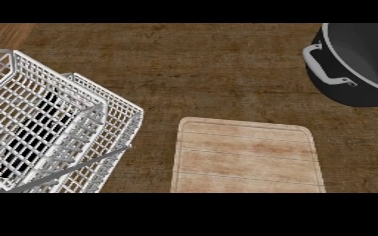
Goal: Pick the bell pepper from the cutting board and place it in the pot
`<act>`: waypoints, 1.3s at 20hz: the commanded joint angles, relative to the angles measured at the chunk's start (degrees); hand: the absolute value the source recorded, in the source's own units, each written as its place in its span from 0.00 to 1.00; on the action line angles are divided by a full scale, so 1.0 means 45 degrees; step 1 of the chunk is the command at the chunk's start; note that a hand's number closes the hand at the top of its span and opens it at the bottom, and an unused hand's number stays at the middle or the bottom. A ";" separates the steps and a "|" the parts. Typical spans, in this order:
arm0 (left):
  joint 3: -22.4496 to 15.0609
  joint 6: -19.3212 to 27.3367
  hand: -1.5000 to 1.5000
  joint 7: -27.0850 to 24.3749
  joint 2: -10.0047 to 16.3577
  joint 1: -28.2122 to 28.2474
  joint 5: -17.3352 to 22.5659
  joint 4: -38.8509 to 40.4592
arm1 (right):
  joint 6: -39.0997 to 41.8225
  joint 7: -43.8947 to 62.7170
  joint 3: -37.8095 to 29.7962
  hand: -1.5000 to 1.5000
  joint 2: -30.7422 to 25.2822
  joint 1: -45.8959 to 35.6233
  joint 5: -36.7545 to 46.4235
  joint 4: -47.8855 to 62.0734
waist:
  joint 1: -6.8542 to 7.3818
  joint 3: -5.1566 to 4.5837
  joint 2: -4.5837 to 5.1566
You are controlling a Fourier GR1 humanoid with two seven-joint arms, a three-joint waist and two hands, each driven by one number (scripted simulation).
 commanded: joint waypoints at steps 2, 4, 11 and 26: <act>-0.0176 -0.0064 0.50 0.0118 -0.0309 -0.0295 -0.0086 -0.0447 | -0.0783 -0.1546 -0.0647 1.00 -0.0706 0.0267 -0.0223 0.1854 | 0.0253 0.0049 0.0090; -0.0265 0.0218 0.50 0.0074 -0.0442 -0.0513 -0.0452 -0.0218 | -0.0523 -0.1876 -0.0696 1.00 -0.0942 -0.0075 -0.0179 0.2371 | 0.0359 0.0050 0.0139; -0.0287 0.0181 0.50 0.0037 -0.0652 -0.0552 -0.0473 -0.0385 | -0.0691 -0.3065 -0.1911 0.00 -0.1304 0.0388 -0.1309 0.3241 | 0.0432 0.0073 0.0188; -0.0092 0.0040 0.50 -0.0369 -0.0794 -0.0548 -0.0544 0.0125 | -0.3934 -0.7623 -0.4979 0.00 -0.0578 0.0896 -0.4489 0.1700 | 0.0412 0.0110 0.0189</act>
